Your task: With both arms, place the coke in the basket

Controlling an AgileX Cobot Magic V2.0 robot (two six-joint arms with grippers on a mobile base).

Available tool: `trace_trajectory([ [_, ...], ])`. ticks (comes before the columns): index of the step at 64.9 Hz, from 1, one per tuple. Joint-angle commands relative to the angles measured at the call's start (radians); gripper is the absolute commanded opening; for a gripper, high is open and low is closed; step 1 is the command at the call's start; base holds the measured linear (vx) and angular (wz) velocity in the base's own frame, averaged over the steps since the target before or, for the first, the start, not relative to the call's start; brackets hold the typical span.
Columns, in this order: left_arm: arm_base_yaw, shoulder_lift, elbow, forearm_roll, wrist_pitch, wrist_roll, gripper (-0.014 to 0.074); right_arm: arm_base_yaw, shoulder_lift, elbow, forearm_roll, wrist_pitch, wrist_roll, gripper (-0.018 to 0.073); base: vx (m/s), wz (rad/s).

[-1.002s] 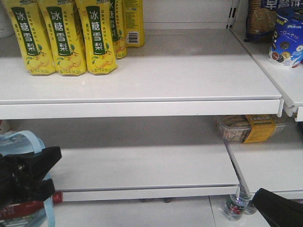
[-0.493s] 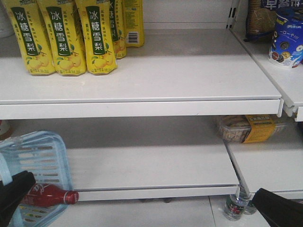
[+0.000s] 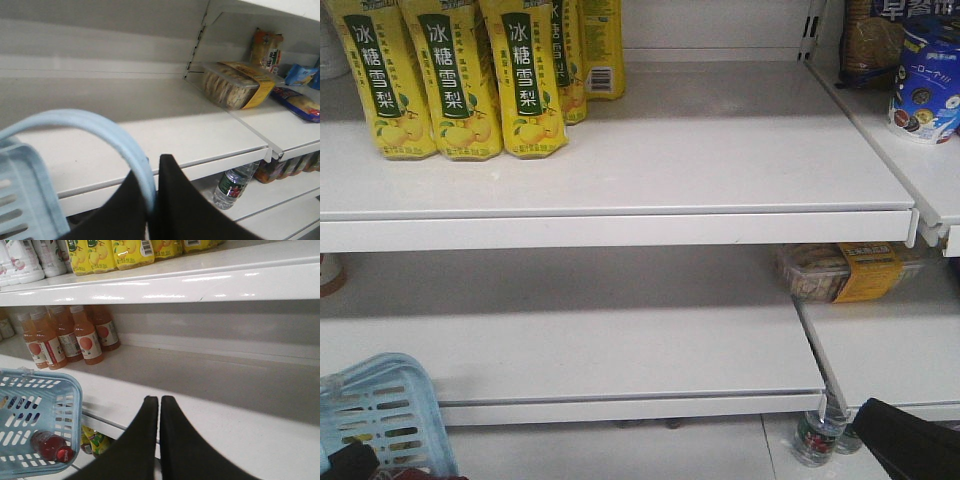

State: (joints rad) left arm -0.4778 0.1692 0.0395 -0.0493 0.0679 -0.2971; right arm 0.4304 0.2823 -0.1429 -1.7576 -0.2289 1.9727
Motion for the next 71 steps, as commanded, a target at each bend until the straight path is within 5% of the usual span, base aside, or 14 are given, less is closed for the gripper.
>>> trace_trajectory([
  [1, 0.005, -0.030, -0.001, 0.040, -0.087, 0.027, -0.0006, -0.001, 0.007, -0.027, -0.038, 0.023, -0.004, -0.0005, 0.00, 0.00],
  [17, 0.180, -0.141, -0.001, 0.049, -0.049, 0.026, -0.0006, -0.001, 0.007, -0.027, -0.038, 0.023, -0.004, -0.0005, 0.00, 0.00],
  [33, 0.328, -0.197, 0.000, 0.163, -0.026, 0.025, -0.0006, -0.001, 0.007, -0.027, -0.038, 0.023, -0.004, -0.0005, 0.00, 0.00],
  [71, 0.340, -0.197, 0.000, 0.241, -0.011, 0.026, -0.0006, -0.001, 0.007, -0.027, -0.038, 0.023, -0.004, -0.0005, 0.00, 0.00],
])
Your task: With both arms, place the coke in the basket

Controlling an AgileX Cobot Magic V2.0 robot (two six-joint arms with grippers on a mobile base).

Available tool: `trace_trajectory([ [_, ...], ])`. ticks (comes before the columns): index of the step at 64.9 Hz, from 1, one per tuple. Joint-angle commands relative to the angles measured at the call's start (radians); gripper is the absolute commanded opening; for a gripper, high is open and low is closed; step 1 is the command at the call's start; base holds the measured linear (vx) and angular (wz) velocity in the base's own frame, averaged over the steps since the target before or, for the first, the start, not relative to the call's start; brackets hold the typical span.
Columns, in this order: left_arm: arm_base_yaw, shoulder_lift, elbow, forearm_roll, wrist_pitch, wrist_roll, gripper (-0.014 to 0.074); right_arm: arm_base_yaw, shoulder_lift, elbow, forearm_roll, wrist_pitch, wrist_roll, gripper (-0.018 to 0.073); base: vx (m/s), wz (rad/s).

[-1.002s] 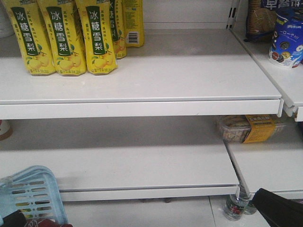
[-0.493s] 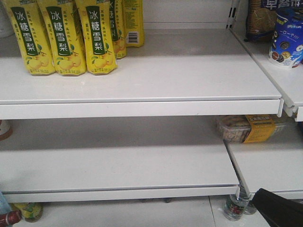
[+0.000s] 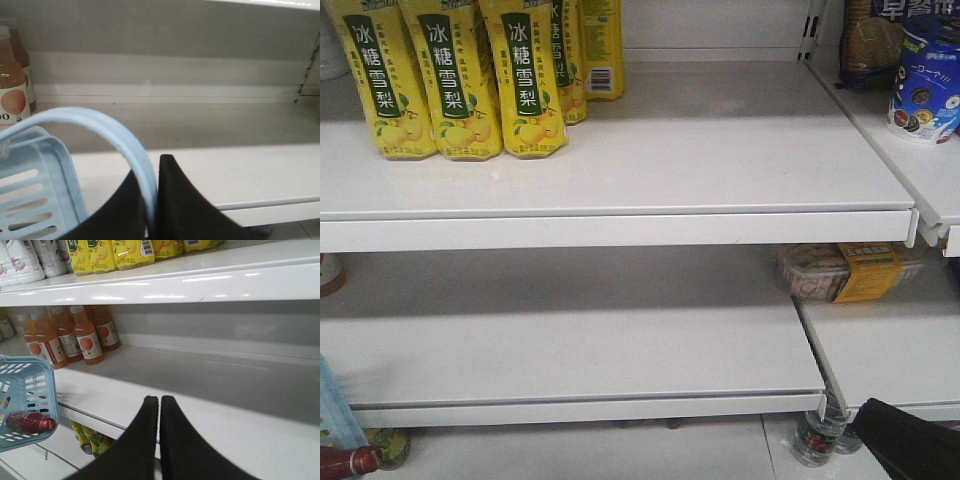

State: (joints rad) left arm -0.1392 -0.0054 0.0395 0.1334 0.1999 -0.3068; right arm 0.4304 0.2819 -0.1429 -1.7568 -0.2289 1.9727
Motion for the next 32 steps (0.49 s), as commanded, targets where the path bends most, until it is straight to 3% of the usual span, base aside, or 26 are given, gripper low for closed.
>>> trace_trajectory([
  [1, 0.001, -0.022, 0.000, 0.058, -0.143, 0.035, -0.0006, -0.001, 0.007, -0.027, -0.039, 0.023, -0.004, -0.0005, 0.00, 0.00],
  [32, 0.001, -0.022, 0.000, 0.056, -0.144, 0.054, -0.0006, -0.001, 0.007, -0.027, -0.039, 0.023, -0.004, -0.0005, 0.00, 0.00],
])
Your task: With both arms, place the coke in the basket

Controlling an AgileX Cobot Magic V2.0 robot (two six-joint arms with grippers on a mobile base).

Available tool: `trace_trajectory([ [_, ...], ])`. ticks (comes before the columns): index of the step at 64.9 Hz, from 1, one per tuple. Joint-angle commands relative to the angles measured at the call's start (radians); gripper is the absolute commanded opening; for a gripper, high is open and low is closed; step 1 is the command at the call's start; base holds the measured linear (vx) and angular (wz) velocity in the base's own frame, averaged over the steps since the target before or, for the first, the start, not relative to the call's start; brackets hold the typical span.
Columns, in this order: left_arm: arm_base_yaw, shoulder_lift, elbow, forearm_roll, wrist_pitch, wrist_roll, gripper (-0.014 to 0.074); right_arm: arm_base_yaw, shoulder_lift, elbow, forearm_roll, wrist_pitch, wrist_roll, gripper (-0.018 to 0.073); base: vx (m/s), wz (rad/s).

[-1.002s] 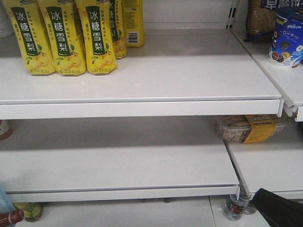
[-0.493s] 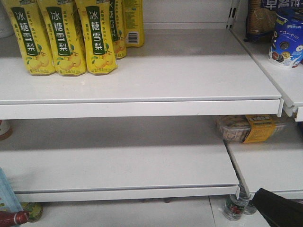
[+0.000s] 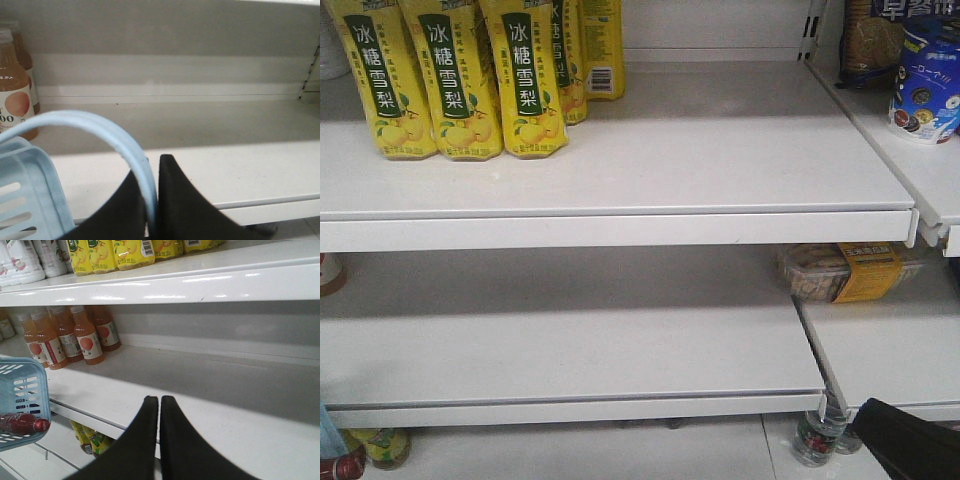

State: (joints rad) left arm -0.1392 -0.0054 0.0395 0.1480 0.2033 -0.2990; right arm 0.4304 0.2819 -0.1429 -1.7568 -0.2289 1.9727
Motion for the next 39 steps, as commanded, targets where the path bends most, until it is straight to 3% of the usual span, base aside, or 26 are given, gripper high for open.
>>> trace_trajectory([
  [1, 0.001, -0.022, 0.000, 0.041, -0.147, 0.047, -0.0006, -0.001, 0.007, -0.027, -0.039, 0.023, -0.004, -0.0005, 0.00, 0.00],
  [20, 0.047, -0.022, 0.000, 0.043, -0.158, 0.047, -0.0006, -0.001, 0.007, -0.027, -0.039, 0.023, -0.004, -0.0005, 0.00, 0.00],
  [39, 0.048, -0.022, 0.000, 0.042, -0.147, 0.047, -0.0006, -0.001, 0.007, -0.027, -0.039, 0.022, -0.004, -0.0005, 0.00, 0.00],
])
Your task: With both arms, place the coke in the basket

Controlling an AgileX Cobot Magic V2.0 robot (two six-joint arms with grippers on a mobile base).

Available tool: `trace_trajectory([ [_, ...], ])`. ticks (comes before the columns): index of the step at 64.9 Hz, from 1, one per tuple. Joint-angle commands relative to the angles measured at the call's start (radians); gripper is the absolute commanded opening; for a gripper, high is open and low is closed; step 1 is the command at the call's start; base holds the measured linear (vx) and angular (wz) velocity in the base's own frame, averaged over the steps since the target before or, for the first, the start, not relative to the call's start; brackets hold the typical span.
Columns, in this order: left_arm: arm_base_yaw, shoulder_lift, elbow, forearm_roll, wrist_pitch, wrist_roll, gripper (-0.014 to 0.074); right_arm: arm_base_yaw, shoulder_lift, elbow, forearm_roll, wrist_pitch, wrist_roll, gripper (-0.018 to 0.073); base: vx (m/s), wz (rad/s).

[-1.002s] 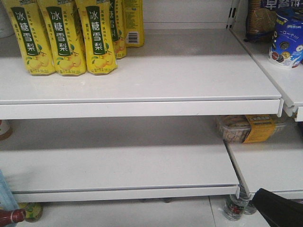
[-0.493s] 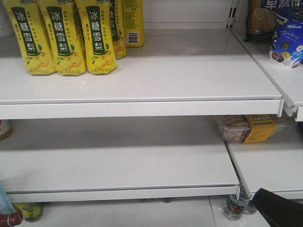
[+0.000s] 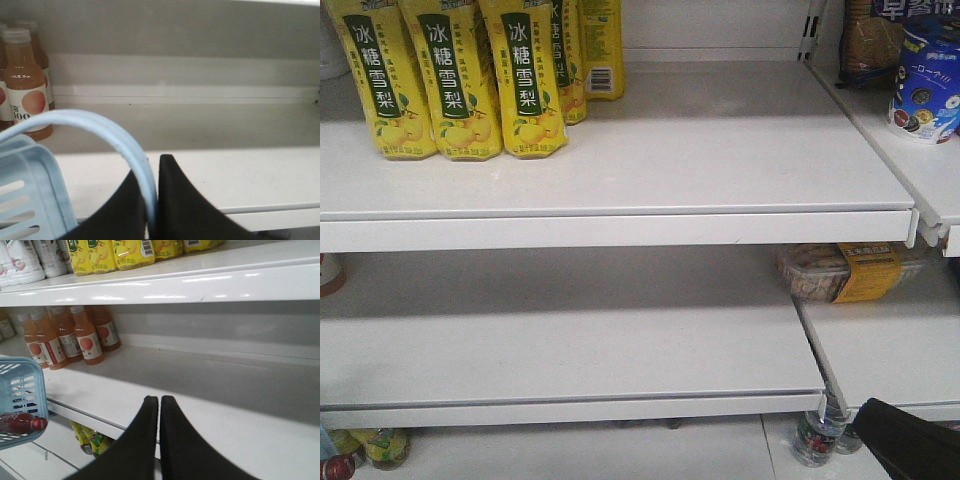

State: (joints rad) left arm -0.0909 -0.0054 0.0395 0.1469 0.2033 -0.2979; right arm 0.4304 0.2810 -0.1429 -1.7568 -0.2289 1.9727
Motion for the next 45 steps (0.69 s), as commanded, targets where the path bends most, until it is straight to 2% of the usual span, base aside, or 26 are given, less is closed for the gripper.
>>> trace_trajectory([
  [1, -0.001, -0.022, 0.000, 0.043, -0.147, 0.045, -0.0006, -0.001, 0.008, -0.027, -0.039, 0.022, -0.004, -0.0005, 0.00, 0.00],
  [45, -0.001, -0.021, 0.000, 0.043, -0.147, 0.045, -0.0006, -0.001, 0.008, -0.027, -0.037, 0.023, -0.004, -0.0005, 0.00, 0.00],
])
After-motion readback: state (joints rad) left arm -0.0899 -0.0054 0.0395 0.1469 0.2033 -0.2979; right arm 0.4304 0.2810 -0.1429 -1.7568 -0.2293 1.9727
